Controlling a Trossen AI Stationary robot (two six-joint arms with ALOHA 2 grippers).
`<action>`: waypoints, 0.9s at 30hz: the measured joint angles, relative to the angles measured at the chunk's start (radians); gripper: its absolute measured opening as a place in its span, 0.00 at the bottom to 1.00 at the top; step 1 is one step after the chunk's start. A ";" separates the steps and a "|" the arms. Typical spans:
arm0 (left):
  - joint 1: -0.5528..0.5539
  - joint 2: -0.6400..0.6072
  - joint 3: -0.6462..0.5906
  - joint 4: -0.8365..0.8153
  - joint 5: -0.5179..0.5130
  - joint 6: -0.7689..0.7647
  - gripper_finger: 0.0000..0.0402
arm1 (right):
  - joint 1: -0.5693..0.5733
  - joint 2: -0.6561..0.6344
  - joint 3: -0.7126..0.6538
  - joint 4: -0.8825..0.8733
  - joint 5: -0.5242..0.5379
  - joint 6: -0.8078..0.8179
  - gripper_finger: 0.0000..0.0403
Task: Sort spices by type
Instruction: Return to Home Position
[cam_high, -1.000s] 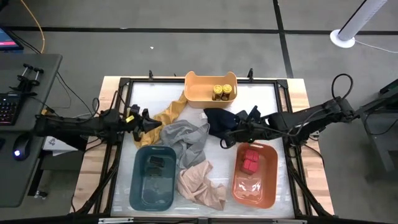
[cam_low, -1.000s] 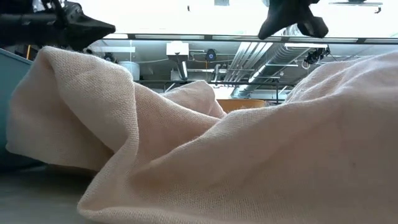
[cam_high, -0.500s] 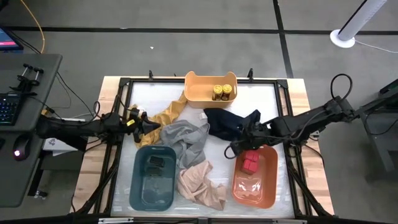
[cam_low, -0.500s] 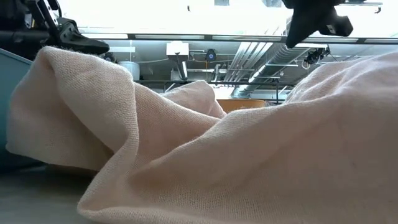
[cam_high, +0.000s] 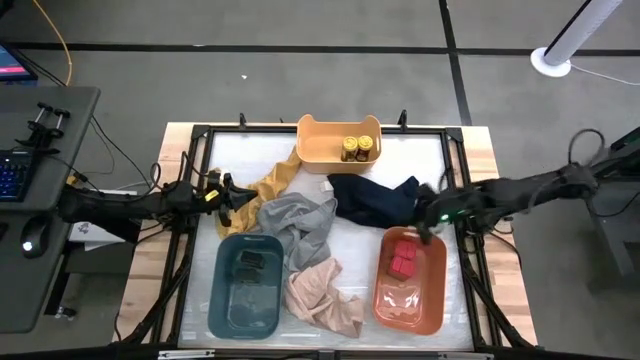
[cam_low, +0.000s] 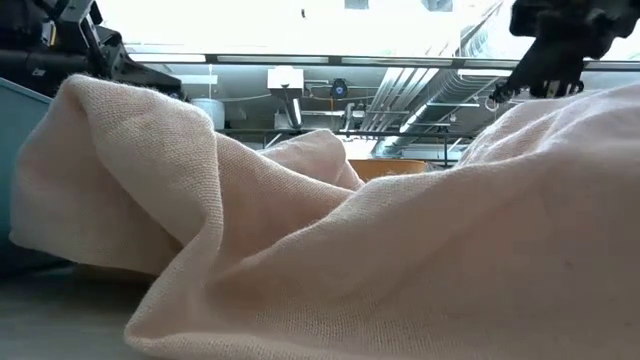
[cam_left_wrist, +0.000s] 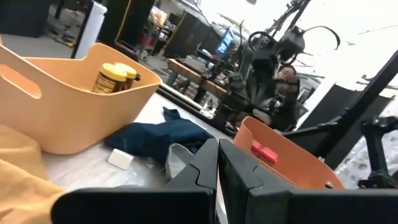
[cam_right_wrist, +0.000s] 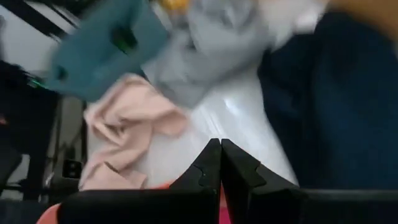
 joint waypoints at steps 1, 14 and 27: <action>0.000 0.000 0.000 0.000 -0.004 0.003 0.00 | -0.016 -0.065 -0.015 -0.002 0.006 -0.037 0.00; 0.000 0.001 0.000 -0.001 -0.005 0.001 0.00 | -0.227 -0.518 -0.229 0.162 0.002 -0.243 0.00; 0.000 0.001 0.000 -0.001 -0.005 0.001 0.00 | -0.233 -0.534 -0.516 0.573 -0.028 -0.250 0.00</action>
